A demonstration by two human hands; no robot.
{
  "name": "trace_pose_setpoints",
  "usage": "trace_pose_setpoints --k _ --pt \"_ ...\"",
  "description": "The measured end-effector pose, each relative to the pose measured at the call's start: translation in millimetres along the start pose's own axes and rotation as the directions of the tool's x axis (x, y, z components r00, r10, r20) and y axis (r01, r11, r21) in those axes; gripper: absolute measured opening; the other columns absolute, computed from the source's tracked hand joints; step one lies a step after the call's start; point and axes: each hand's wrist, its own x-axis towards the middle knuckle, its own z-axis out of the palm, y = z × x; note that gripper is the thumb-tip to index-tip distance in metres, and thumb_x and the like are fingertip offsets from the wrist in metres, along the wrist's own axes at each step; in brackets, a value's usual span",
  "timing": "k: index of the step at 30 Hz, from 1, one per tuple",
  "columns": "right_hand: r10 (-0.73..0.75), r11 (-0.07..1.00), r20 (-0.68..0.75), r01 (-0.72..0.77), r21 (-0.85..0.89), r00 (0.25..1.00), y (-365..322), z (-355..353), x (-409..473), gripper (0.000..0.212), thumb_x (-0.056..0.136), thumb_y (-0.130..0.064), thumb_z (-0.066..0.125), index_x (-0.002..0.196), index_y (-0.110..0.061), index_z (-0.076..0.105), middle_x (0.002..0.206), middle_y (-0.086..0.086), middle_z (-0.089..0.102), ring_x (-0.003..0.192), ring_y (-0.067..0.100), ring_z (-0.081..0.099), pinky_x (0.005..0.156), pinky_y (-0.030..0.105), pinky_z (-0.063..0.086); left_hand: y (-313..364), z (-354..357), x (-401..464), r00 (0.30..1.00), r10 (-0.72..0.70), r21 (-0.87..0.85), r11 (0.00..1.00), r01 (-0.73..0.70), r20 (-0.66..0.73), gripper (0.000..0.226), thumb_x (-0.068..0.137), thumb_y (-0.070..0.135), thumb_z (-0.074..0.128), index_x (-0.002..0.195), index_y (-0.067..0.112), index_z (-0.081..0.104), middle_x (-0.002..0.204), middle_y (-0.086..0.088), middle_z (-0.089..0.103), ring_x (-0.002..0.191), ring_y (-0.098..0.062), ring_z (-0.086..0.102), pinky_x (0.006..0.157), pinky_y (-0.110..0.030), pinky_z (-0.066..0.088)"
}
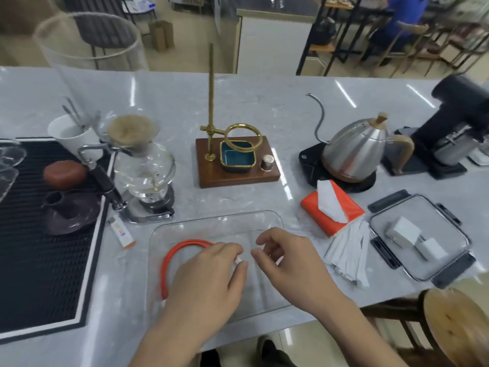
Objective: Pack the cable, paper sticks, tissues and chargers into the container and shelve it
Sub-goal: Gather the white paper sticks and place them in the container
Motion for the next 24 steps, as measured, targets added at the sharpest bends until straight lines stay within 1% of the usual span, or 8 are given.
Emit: trace_pose_setpoints --k 2,5,8,14,17,20,24 --pt "-0.02 0.999 -0.029 0.021 0.04 0.999 4 -10 -6 0.013 0.085 -0.042 0.061 0.094 -0.033 0.064 0.075 -0.013 0.066 0.074 0.004 0.064 0.065 0.024 0.053 10 4 2 1.0 0.003 -0.01 1.0 -0.003 -0.016 0.028 0.095 0.045 0.046 0.116 0.035 0.061 0.108 0.019 0.065 0.1 -0.006 0.062 0.08 -0.031 0.05" --pt "-0.043 0.993 -0.081 0.052 0.11 0.996 17 -33 -14 0.009 0.086 -0.04 0.061 0.091 -0.033 0.065 0.077 -0.016 0.067 0.077 0.003 0.065 0.064 0.018 0.052 34 15 7 1.0 0.001 -0.053 0.999 -0.002 -0.024 0.027 0.095 0.044 0.049 0.119 0.036 0.061 0.113 0.021 0.065 0.103 -0.003 0.062 0.082 -0.03 0.051" --pt "-0.047 0.984 -0.11 0.065 0.168 0.993 33 -54 -22 0.01 0.085 -0.04 0.059 0.088 -0.032 0.065 0.078 -0.016 0.067 0.077 0.005 0.065 0.064 0.02 0.052 57 25 12 0.999 0.005 -0.065 0.998 -0.007 -0.039 0.027 0.094 0.042 0.053 0.118 0.035 0.063 0.112 0.021 0.066 0.102 -0.002 0.062 0.083 -0.027 0.051" --pt "-0.024 0.982 -0.145 0.051 0.181 0.989 75 -89 -37 0.011 0.086 -0.043 0.057 0.087 -0.035 0.063 0.082 -0.016 0.066 0.079 0.007 0.065 0.064 0.021 0.051 101 50 27 0.999 0.029 -0.046 0.998 -0.031 -0.039 0.028 0.094 0.04 0.056 0.12 0.032 0.065 0.112 0.019 0.067 0.1 -0.003 0.063 0.086 -0.027 0.051" --pt "-0.002 0.984 -0.133 0.026 0.175 0.991 99 -101 -43 0.007 0.088 -0.039 0.059 0.088 -0.034 0.063 0.083 -0.014 0.067 0.079 0.008 0.065 0.065 0.026 0.053 118 65 33 0.999 0.042 -0.031 0.999 -0.043 -0.033 0.03 0.095 0.042 0.053 0.122 0.033 0.063 0.115 0.02 0.065 0.102 -0.003 0.062 0.089 -0.026 0.05" --pt "0.024 0.986 -0.128 -0.003 0.168 0.991 126 -114 -50 0.007 0.087 -0.038 0.059 0.088 -0.033 0.063 0.083 -0.015 0.066 0.08 0.008 0.064 0.067 0.026 0.052 135 84 40 0.998 0.048 -0.039 0.998 -0.049 -0.028 0.029 0.094 0.04 0.054 0.12 0.032 0.064 0.114 0.019 0.066 0.099 -0.003 0.062 0.088 -0.027 0.051" --pt "0.076 0.986 -0.124 -0.056 0.156 0.989 154 -122 -54 0.004 0.087 -0.036 0.062 0.09 -0.034 0.063 0.085 -0.017 0.065 0.08 0.007 0.063 0.067 0.025 0.052 146 107 49 0.999 0.032 -0.056 0.998 -0.033 -0.011 0.029 0.094 0.04 0.055 0.12 0.032 0.063 0.114 0.02 0.065 0.097 0.001 0.06 0.087 -0.023 0.05"
